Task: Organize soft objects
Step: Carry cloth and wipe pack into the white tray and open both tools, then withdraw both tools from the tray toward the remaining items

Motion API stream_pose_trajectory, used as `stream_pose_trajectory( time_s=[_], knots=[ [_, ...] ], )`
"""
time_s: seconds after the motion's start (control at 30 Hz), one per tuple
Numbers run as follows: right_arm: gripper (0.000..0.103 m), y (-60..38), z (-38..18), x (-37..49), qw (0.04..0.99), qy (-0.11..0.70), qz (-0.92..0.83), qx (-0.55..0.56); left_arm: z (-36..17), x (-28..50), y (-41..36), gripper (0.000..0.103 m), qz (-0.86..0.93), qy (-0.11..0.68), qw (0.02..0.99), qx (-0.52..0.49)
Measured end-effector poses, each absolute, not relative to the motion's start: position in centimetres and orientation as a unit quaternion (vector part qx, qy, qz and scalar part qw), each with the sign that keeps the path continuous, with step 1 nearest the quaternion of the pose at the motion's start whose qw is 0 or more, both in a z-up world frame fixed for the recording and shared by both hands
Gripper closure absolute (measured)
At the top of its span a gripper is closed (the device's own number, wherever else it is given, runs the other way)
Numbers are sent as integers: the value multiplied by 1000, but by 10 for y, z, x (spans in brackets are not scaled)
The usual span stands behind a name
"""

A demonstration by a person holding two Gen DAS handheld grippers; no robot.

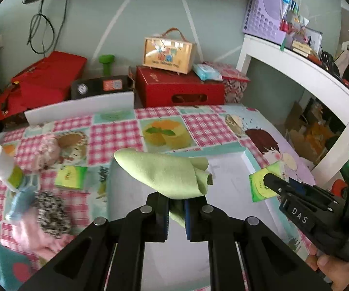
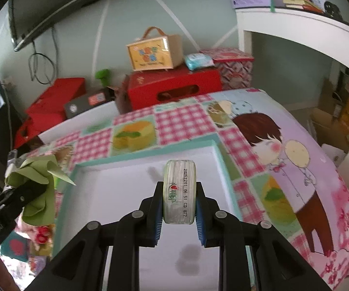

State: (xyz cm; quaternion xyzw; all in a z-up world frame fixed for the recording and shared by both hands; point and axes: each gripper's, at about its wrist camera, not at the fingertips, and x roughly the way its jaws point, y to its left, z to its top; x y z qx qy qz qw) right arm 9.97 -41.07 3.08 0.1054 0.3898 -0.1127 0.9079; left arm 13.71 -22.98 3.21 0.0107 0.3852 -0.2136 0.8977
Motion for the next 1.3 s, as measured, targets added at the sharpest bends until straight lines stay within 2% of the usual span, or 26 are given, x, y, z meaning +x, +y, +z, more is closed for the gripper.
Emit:
stream_pose_trajectory(
  time_s=[0.37,0.67,0.8,0.9,0.97,1.03,1.07,1.13,1.3],
  knots=[
    [79,-413,2,112,892,421,-133,94,-18,146,-246,93,-227,428,874,37],
    [77,-400,-6,114,887,436,-136,66,-28,146,-246,91,-230,454,860,45],
    [77,-397,-5,114,886,438,-139,60,-29,145,-243,69,-230,464,854,44],
    [77,-396,-5,113,886,440,-136,59,-27,143,-242,68,-229,468,853,44],
    [77,-393,-6,114,885,443,-134,56,-25,143,-240,61,-229,470,851,45],
    [76,-390,-7,115,882,449,-134,51,-23,142,-237,45,-226,473,851,44],
    [73,-389,-8,115,881,452,-134,48,-21,142,-235,43,-223,472,852,41],
    [59,-387,-8,115,879,455,-134,44,-19,143,-231,43,-218,473,853,39],
    [48,-382,-5,113,880,454,-132,37,-16,146,-221,41,-197,478,855,34]
  ],
)
